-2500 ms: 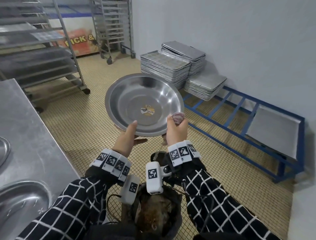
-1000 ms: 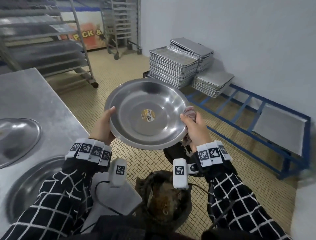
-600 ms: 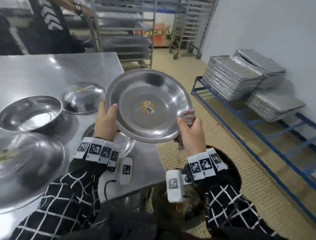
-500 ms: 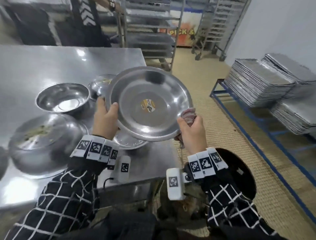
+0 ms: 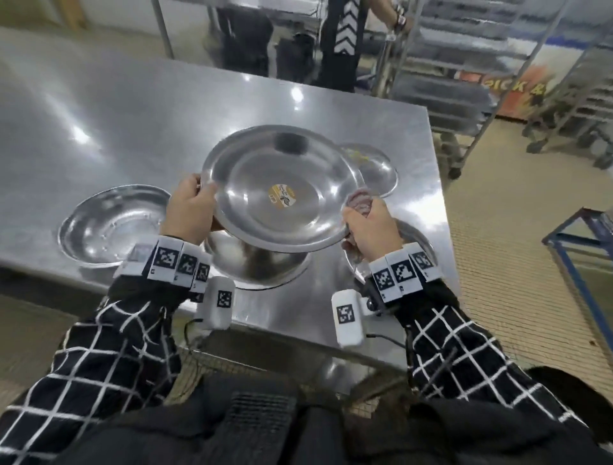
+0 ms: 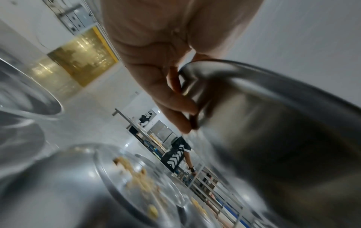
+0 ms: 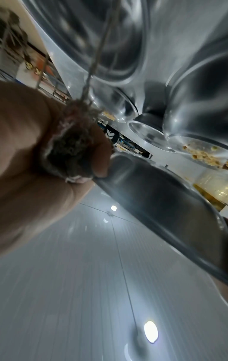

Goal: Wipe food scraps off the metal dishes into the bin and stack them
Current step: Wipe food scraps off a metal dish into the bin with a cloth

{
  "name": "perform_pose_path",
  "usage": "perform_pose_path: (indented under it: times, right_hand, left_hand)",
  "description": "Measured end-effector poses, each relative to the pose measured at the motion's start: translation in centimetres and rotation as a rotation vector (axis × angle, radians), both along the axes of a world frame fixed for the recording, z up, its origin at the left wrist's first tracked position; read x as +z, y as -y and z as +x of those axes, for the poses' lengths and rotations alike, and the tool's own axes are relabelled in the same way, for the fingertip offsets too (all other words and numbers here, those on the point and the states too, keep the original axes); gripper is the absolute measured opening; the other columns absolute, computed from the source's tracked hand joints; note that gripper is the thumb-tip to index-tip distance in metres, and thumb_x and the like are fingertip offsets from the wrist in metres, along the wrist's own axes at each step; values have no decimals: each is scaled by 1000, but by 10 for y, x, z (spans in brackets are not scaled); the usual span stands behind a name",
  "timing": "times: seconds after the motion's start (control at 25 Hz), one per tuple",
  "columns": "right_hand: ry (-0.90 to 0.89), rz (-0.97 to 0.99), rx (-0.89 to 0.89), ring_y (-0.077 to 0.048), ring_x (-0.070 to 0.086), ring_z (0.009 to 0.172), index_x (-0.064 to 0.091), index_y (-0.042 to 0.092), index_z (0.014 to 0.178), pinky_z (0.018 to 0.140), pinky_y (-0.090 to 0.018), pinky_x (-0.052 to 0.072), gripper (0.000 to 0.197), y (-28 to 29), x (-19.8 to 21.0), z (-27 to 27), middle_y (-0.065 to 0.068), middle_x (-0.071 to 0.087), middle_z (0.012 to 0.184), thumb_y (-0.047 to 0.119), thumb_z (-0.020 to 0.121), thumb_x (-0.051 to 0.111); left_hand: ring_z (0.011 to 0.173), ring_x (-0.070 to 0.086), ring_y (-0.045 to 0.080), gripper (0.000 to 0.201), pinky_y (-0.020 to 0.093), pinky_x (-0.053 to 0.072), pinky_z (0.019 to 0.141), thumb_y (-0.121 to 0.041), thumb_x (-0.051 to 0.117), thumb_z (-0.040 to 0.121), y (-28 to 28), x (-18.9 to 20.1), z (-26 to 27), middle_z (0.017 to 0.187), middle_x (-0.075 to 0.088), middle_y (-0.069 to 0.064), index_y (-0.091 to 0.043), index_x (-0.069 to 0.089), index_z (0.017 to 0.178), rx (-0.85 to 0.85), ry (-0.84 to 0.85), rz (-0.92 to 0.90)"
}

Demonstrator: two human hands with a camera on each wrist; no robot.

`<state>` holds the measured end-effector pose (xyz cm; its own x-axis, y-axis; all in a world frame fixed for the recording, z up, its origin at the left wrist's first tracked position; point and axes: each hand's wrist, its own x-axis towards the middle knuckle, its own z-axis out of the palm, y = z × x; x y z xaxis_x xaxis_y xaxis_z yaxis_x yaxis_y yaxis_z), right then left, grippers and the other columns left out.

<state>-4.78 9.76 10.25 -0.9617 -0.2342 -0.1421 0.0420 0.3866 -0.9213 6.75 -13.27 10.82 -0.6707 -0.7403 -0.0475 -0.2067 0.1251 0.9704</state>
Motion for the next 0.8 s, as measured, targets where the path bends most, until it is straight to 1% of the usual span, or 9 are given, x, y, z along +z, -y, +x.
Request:
perform_pose_path:
  times: [0.04, 0.16, 0.28, 0.36, 0.48, 0.56, 0.6, 0.68, 0.8]
  right_hand:
    - [-4, 23, 35, -24, 62, 70, 44, 10, 115, 50, -20, 53, 31, 22, 1, -9, -16, 60, 105, 23, 91, 58]
    - [-18, 111, 127, -17, 57, 62, 44, 5, 113, 41, -15, 45, 27, 93, 7, -34, -10, 56, 93, 20, 94, 55]
    - [-70, 239, 229, -19, 61, 71, 51, 7, 122, 56, -23, 55, 31, 158, 7, -61, -9, 60, 99, 22, 94, 55]
    - [-135, 342, 289, -21, 61, 76, 55, 7, 121, 61, -19, 51, 31, 201, 6, -77, -11, 64, 105, 22, 94, 55]
    - [-206, 529, 403, -18, 59, 73, 56, 6, 119, 49, -13, 36, 28, 259, 5, -101, -10, 64, 105, 21, 96, 54]
    - [-199, 631, 471, -19, 57, 76, 54, 3, 120, 45, -11, 34, 28, 285, 7, -110, -6, 61, 109, 19, 97, 51]
    - [-197, 673, 495, -22, 58, 85, 51, 2, 123, 48, -9, 36, 30, 299, 6, -116, -5, 59, 112, 17, 98, 50]
    - [-204, 768, 519, -25, 57, 100, 49, 5, 128, 68, -15, 41, 34, 324, -2, -129, -9, 58, 120, 19, 97, 51]
    - [-178, 837, 520, -26, 58, 99, 53, 7, 124, 77, -28, 44, 33, 353, -17, -150, -10, 60, 116, 19, 94, 58]
  left_hand:
    - [84, 66, 29, 14, 40, 57, 74, -24, 46, 96, 21, 0, 0, 97, 64, 13, -16, 57, 100, -3, 0, 35]
    - [72, 65, 21, 9, 27, 57, 59, -12, 48, 95, 91, 3, -4, 85, 63, 9, -12, 57, 97, -26, 99, 65]
    - [80, 69, 25, 10, 32, 59, 72, -12, 55, 92, 159, -4, -13, 97, 67, 18, -8, 60, 99, -84, 214, 53]
    - [80, 69, 24, 15, 32, 57, 73, -17, 59, 91, 197, -7, -20, 99, 69, 17, -7, 62, 102, -96, 274, -11]
    - [68, 60, 11, 12, 20, 45, 58, -22, 61, 91, 239, -12, -29, 84, 66, 3, -13, 61, 98, -109, 376, -146]
    - [63, 51, 4, 7, 16, 33, 52, -20, 61, 91, 254, -17, -35, 74, 58, -6, -18, 57, 86, -129, 429, -203]
    - [63, 48, 2, 12, 16, 32, 52, -19, 62, 90, 263, -21, -39, 73, 55, -8, -20, 55, 81, -140, 450, -219]
    - [67, 50, 2, 7, 16, 33, 55, -20, 64, 89, 281, -34, -48, 74, 56, -10, -20, 58, 85, -158, 470, -223]
    - [71, 56, 4, 14, 17, 36, 58, -22, 68, 86, 304, -51, -62, 77, 60, -10, -17, 63, 98, -199, 505, -232]
